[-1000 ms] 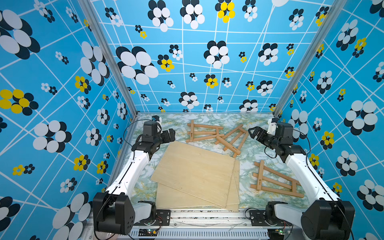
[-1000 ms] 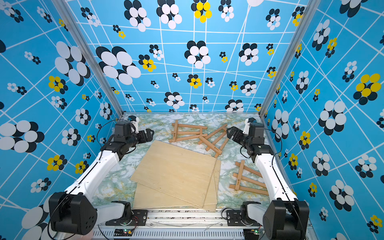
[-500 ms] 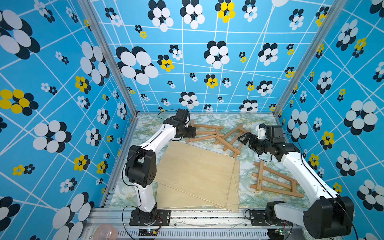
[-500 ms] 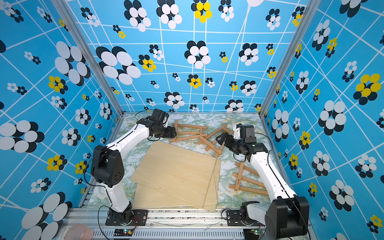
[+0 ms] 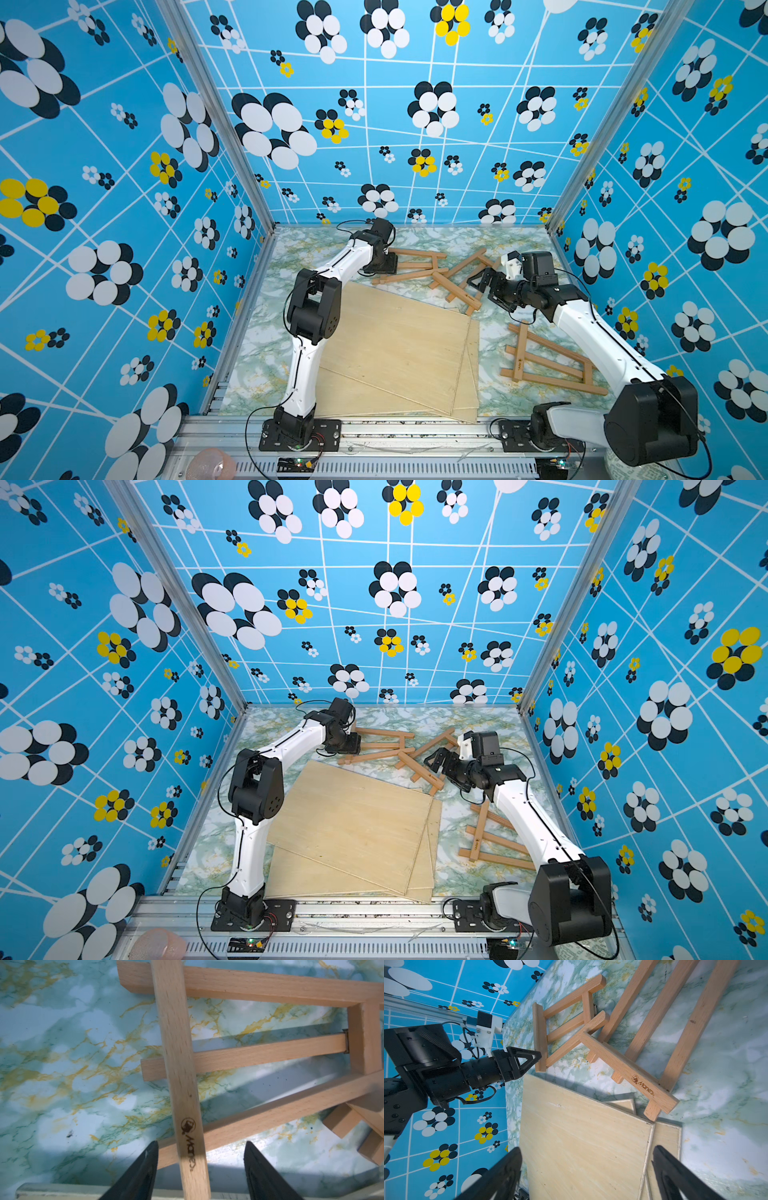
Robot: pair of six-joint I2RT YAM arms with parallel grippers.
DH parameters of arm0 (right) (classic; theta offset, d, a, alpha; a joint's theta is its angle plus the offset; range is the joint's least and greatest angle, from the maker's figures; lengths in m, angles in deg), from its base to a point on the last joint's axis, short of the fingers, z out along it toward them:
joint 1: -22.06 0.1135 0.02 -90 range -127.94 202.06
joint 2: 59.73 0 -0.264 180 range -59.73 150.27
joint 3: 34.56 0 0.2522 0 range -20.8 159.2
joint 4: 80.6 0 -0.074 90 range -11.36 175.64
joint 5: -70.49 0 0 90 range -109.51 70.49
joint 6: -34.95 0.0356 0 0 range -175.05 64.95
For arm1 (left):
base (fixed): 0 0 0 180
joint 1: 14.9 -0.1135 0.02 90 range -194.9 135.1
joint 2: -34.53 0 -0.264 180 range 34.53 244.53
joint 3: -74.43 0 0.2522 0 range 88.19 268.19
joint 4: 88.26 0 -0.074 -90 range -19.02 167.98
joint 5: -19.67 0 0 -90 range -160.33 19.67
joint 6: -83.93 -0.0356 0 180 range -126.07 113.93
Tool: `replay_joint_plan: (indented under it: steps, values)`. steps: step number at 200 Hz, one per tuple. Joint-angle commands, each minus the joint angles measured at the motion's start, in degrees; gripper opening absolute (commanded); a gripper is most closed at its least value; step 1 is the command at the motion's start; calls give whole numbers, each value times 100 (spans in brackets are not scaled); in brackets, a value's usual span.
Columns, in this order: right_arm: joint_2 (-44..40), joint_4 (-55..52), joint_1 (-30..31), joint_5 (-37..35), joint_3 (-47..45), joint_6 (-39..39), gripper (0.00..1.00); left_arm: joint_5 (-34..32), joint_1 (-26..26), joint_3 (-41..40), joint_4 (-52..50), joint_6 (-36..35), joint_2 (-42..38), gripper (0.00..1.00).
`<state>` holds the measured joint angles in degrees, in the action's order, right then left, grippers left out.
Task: Assemble the easel
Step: Pick up the easel at the center of the board.
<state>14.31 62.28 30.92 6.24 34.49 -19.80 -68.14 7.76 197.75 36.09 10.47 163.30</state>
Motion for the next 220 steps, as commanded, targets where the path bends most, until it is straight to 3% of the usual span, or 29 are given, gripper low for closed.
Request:
replay_joint_plan:
  steps: [1,99,123,161,192,220]
  values:
    - [60,182,76,105,-138,66,99,-259,56,504,-325,65,364,64]
    - [155,278,124,105,-231,36,99,-524,95,1163,-641,119,955,44]
    - [155,305,133,96,-254,44,99,-561,85,1157,-688,104,933,28]
    - [105,298,161,87,-267,47,99,-568,64,1160,-729,104,927,15]
    - [98,302,169,61,-284,41,100,-546,39,1148,-744,110,887,6]
    - [119,323,200,61,-275,58,99,-542,3,1099,-732,116,774,4]
